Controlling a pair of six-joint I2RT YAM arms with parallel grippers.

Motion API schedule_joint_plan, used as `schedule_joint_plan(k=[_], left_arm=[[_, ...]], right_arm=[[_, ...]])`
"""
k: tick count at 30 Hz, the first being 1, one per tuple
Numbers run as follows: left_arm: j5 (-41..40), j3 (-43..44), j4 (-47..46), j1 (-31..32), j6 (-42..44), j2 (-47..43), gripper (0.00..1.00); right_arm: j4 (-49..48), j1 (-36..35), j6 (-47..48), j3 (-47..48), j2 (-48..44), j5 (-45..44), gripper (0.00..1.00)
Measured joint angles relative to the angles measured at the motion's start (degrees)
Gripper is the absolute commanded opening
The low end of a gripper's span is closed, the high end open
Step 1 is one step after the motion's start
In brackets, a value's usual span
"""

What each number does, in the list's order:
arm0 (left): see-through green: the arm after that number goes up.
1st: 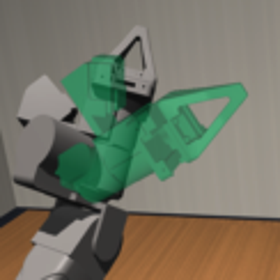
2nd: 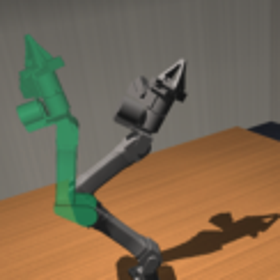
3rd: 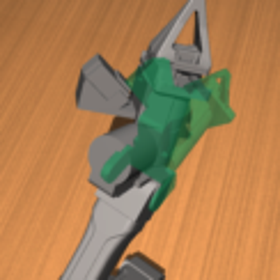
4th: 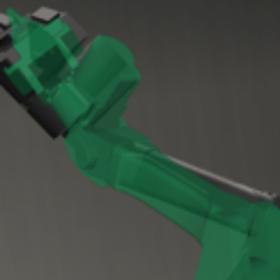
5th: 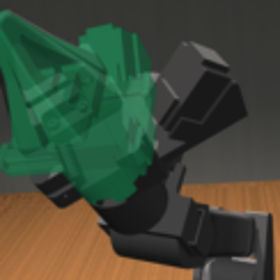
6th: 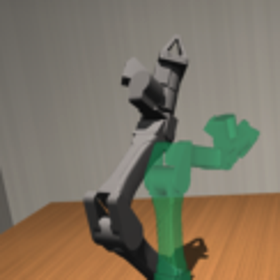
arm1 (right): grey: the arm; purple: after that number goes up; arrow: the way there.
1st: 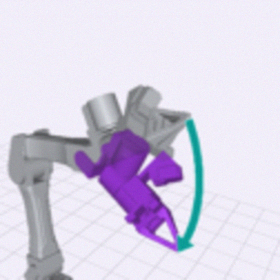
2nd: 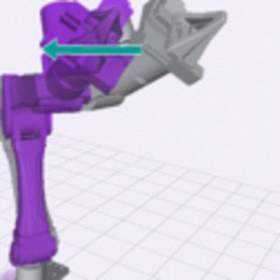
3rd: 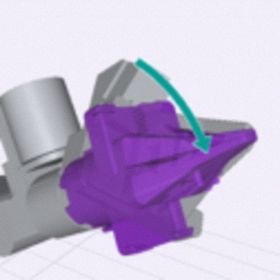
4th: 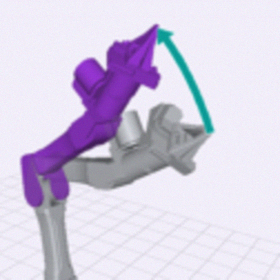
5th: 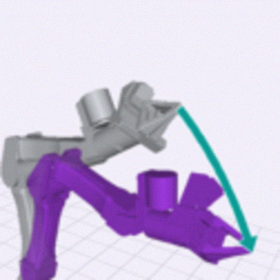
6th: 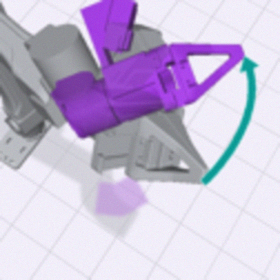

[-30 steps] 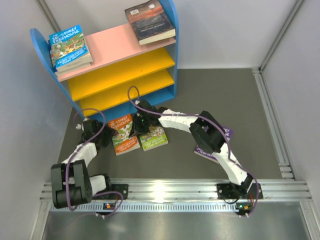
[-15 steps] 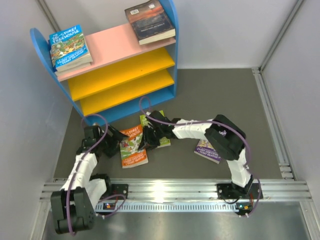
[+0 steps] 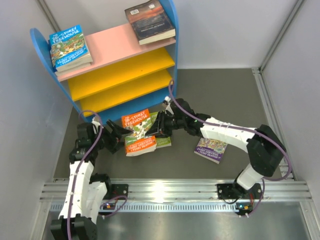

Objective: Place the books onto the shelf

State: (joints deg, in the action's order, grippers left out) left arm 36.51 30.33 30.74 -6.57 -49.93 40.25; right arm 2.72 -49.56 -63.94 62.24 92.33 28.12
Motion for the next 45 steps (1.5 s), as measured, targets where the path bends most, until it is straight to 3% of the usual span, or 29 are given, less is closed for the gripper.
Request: schedule_joint_plan(k=[14,24,45], left_arm=[[4.8,5.7,4.8,0.0,-11.1,-11.3,0.8],[3.0,6.9,10.5,0.0,-13.8,-11.6,0.75],[1.0,9.1,10.4,0.0,-18.0,-11.6,0.68]], right_arm=[[-0.1,1.7,-3.8,-0.1,-3.1,-1.5,0.0],[0.4,1.6,-11.3,1.6,-3.1,-7.1,0.0],[1.4,-5.1,-20.4,6.1,-2.4,-18.8,0.0]])
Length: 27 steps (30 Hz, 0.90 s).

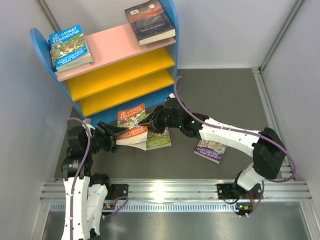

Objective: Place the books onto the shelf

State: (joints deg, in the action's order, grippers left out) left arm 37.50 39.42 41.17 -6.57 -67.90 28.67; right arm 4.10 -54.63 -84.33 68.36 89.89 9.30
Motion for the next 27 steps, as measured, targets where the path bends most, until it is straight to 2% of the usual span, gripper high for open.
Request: schedule_joint_plan(k=[11,14,15,17,19,21,24,27], left_arm=[[-1.3,0.0,0.0,0.0,-1.2,1.1,0.37],[-1.8,0.2,-0.1,-0.1,-1.2,1.7,0.06],[-1.9,0.5,0.0,-0.1,-0.8,2.1,0.0],[-2.1,1.5,0.4,-0.1,-0.4,3.3,0.0],[-2.3,3.3,1.1,-0.2,0.8,4.6,0.0],[-2.2,6.3,2.4,-0.2,2.3,6.4,0.0],[-0.5,11.8,3.8,-0.1,5.3,9.2,0.0],[2.2,17.4,4.9,0.0,9.1,12.4,0.0]], right_arm=[[0.0,-0.6,-2.3,0.1,0.8,-1.9,0.0],[0.1,-0.9,-2.3,0.5,1.3,-2.6,0.0],[0.0,-0.9,-2.3,0.7,1.5,-2.7,0.0],[0.0,-1.0,-2.0,1.0,1.9,-2.7,0.0],[-0.4,-0.9,-0.8,1.3,1.9,-2.4,0.32],[-0.7,-0.7,0.7,1.8,1.9,-1.5,0.73],[-1.6,-0.9,4.8,2.2,1.7,1.9,0.89],[-0.9,-0.7,9.4,1.6,-1.0,3.8,0.91]])
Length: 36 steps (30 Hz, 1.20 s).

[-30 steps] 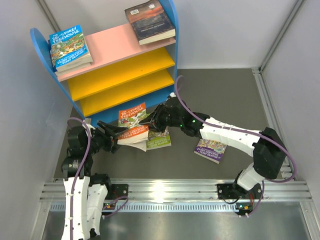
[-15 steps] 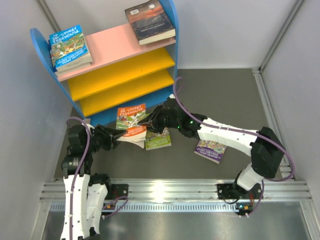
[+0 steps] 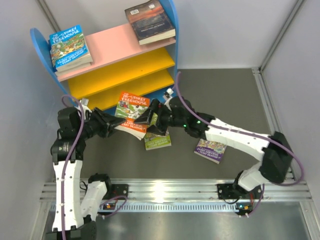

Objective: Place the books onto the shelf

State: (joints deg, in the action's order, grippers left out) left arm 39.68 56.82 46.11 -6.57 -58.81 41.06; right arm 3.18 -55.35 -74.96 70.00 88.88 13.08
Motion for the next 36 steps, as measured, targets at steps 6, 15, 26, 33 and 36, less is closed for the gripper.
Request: schedule_joint_plan(k=[6,15,26,33,36], left_arm=[[7.6,6.3,-2.8,0.0,2.0,2.6,0.0],[10.7,26.7,-15.3,0.1,-3.4,8.6,0.0],[-3.7,53.1,-22.4,0.3,-5.3,25.1,0.0],[-20.2,61.3,-10.6,0.2,-0.4,33.2,0.0],[-26.1,61.3,-5.4,0.2,1.4,34.1,0.0]], right_arm=[[7.6,1.2,11.8,-13.1,-20.6,-1.9,0.92],[25.7,10.7,20.0,-27.3,-40.9,-5.6,0.94],[28.4,11.3,22.0,-27.2,-39.4,-4.4,0.93],[29.3,11.4,23.3,-27.0,-39.2,-3.9,0.93],[30.1,11.7,24.4,-26.4,-39.0,-3.8,0.93]])
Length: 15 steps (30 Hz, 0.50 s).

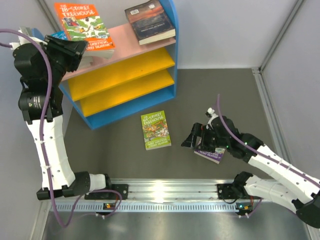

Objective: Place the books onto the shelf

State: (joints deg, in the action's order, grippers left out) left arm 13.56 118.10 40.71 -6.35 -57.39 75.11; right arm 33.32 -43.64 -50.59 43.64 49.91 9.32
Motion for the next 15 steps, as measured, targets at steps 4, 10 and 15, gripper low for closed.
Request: schedule_joint_plan(k=[4,10,15], left_arm=[[-6.3,0.0,5.0,0.0,2.1,0.0,0.0],[-13.1,1.5,7.8,0.0,4.1,-0.4,0.0],[-14.8,3.9,9.5,-0.5,4.9,0.0,0.0]], right_arm=[[0.8,0.8,1.2,0.7,0.1,0.5,0.93],[1.2,1.8,2.7,0.8,0.1,1.1,0.93],[2.1,1.9,3.0,0.8,-0.3,1.3,0.93]])
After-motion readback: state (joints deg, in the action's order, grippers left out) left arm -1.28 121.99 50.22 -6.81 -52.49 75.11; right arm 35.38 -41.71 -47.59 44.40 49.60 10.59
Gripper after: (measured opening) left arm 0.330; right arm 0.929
